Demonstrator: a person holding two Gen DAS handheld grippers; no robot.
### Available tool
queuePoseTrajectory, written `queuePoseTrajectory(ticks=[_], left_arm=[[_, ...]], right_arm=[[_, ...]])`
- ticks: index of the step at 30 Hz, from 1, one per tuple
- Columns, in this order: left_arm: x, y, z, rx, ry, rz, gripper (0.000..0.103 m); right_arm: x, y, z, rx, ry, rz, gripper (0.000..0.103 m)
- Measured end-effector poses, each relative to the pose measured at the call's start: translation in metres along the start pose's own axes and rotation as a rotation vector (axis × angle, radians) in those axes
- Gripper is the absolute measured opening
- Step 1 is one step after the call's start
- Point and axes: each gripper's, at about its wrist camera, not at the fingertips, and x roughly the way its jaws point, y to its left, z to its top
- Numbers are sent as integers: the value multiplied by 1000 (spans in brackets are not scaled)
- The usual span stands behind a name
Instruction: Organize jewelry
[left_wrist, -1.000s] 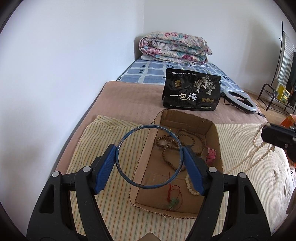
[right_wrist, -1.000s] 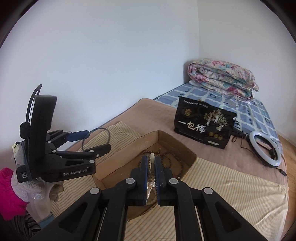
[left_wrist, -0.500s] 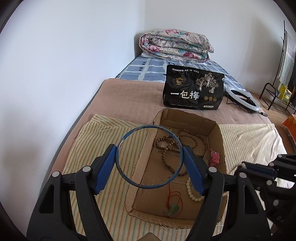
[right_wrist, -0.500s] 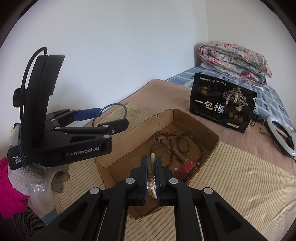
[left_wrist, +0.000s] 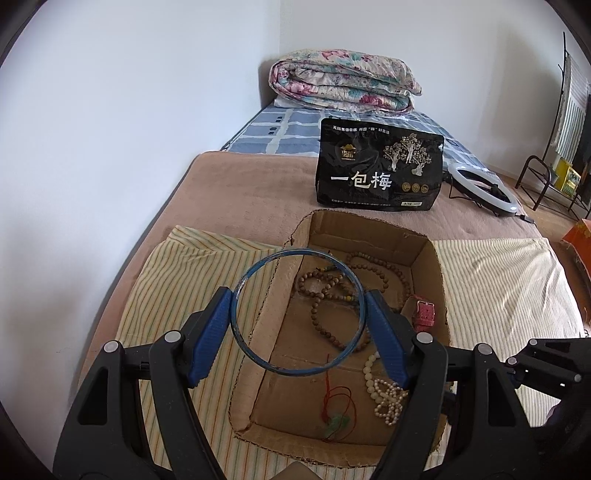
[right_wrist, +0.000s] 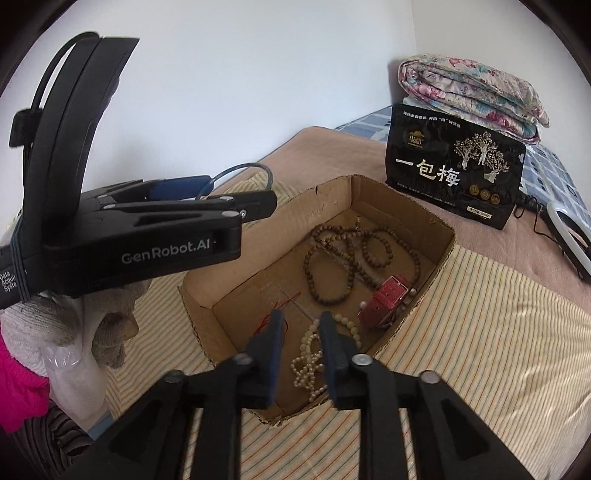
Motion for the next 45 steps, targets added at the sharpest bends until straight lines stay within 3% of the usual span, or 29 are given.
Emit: queuePoseTrajectory(ticks=[2,6,12,31,45], left_arm=[[1,-3,1,5,0,-5,74],[4,-8,1,28,10,3,75],[8,-5,2,5,26,-8,75],[7,-11,3,2,43,-29,77],[-36,-12,10,-16,-62,8,77]], right_arm=[[0,1,-1,-7,0,-6,27],[-1,0,-2,-7,-5,-26,47],[-4,-1,-1,-11,-19,-44,63],[-13,-1,-2,-11,-32,-56,64],[-53,7,-3,-1,-96,-83,71]])
